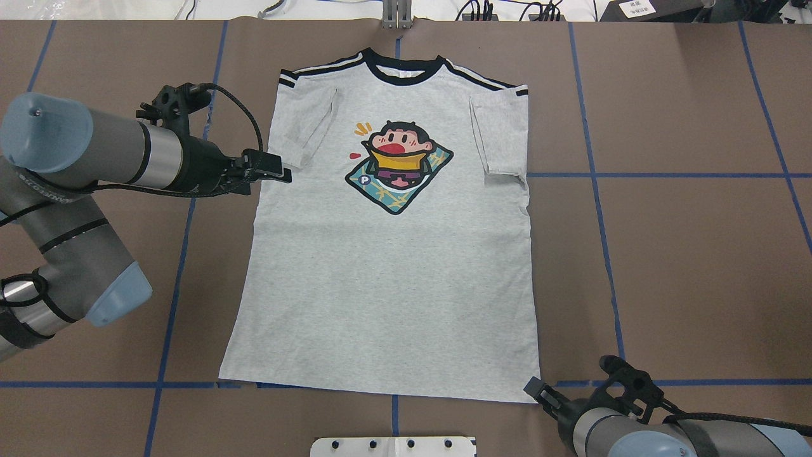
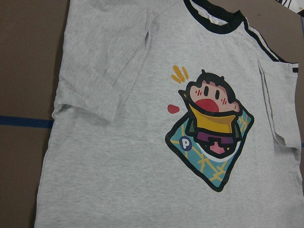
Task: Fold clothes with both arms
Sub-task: 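Move the left gripper toward the hem while right gripper reaches hem corner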
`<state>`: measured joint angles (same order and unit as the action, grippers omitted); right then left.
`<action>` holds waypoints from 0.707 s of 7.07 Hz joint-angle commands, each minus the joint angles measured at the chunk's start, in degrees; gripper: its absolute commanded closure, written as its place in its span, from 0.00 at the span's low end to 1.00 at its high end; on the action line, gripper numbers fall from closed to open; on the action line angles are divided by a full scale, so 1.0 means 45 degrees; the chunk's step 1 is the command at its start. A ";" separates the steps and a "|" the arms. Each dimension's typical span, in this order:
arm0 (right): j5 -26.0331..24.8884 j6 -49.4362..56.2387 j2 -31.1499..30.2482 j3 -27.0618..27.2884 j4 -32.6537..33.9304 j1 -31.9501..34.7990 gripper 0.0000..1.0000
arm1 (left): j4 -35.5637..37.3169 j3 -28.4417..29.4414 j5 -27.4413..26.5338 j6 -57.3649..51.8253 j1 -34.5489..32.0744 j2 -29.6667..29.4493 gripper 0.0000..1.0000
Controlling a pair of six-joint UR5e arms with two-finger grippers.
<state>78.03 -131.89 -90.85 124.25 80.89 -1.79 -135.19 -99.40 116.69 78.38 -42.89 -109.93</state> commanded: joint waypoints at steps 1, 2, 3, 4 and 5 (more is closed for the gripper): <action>-0.0055 -0.0105 0.0380 -0.0073 0.0109 -0.0033 0.08 | -0.0017 -0.0021 -0.0014 0.0003 0.0038 -0.0006 0.05; -0.0055 -0.0124 0.0615 -0.0073 0.0110 -0.0013 0.08 | -0.0017 -0.0021 -0.0014 0.0003 0.0018 0.0014 0.05; -0.0074 -0.0125 0.0637 -0.0112 0.0110 -0.0032 0.08 | -0.0017 -0.0021 -0.0014 -0.0016 0.0018 0.0033 0.05; -0.0171 -0.0125 0.0598 -0.0170 0.0110 0.0006 0.08 | -0.0017 -0.0021 -0.0014 -0.0016 0.0018 0.0034 0.05; -0.0172 -0.0125 0.0617 -0.0248 0.0110 0.0045 0.08 | -0.0017 -0.0040 -0.0014 -0.0016 0.0038 0.0034 0.05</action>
<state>77.41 -132.45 -88.15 123.51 81.38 -1.76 -135.26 -99.52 116.63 78.32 -42.78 -109.80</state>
